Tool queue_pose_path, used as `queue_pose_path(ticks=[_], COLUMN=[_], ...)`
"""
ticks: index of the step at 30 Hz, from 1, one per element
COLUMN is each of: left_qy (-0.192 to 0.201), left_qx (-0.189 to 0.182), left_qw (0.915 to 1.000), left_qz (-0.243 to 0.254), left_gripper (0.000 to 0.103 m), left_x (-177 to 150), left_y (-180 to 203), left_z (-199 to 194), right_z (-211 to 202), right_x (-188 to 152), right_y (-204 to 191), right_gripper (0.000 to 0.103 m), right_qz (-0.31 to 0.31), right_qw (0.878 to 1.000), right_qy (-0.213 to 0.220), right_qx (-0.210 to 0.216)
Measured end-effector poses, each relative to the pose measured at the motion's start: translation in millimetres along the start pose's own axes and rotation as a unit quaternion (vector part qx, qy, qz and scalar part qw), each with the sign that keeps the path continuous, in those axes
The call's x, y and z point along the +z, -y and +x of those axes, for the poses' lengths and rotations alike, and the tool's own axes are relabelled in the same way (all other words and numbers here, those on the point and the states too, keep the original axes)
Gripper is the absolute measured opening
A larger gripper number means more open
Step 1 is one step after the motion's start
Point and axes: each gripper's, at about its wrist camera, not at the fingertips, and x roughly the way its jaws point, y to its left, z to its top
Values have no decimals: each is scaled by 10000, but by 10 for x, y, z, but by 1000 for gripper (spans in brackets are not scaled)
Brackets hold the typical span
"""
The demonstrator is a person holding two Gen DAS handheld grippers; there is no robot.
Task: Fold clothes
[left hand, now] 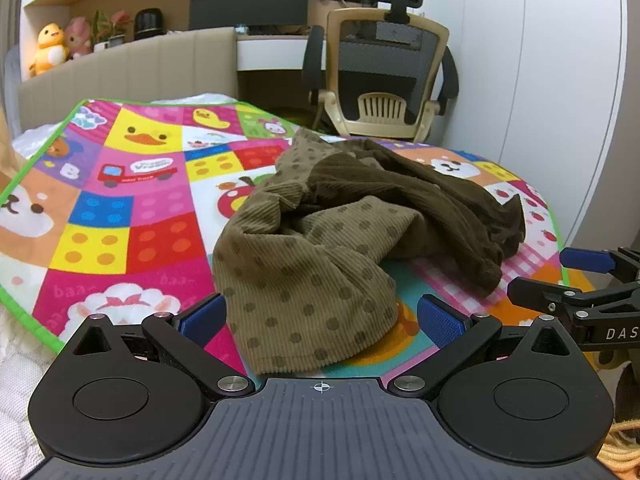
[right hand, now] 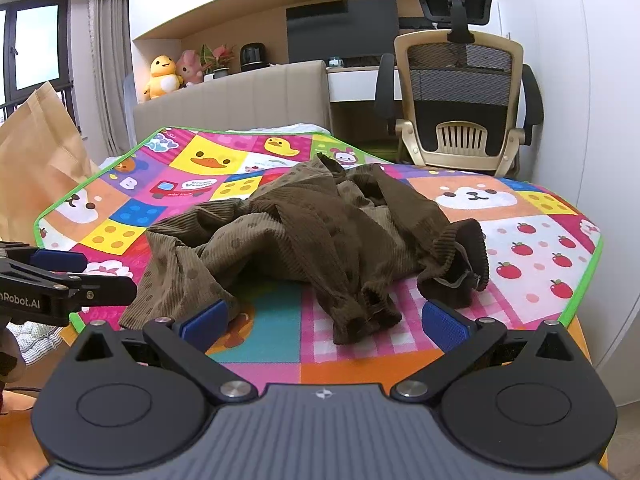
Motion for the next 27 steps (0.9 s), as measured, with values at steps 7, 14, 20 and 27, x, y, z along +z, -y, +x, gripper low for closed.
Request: queue_pose_path(ticks=[7,14,20,27], left_qy=[-49,-120,-230,-304], left_qx=[1,21,45,48], left_qw=[10000,9999,9997,9995], left_qz=[-9,-29,-43,-65], left_gripper=[103,103,103,103], left_x=[-16,-22,-31,-42], left_y=[-7,-9,-17,-24], left_z=[11,28,61,77], right_z=[6,23,54,66], right_x=[-3,-13,-26,-32], right_y=[4,8,20,28], right_gripper=[103,103,103,103], right_qz=[11,11,44,57], right_qw=[10000,10000,9999,9999], right_qy=[-8,-46,-109,-133], right_qx=[4,17,1,0])
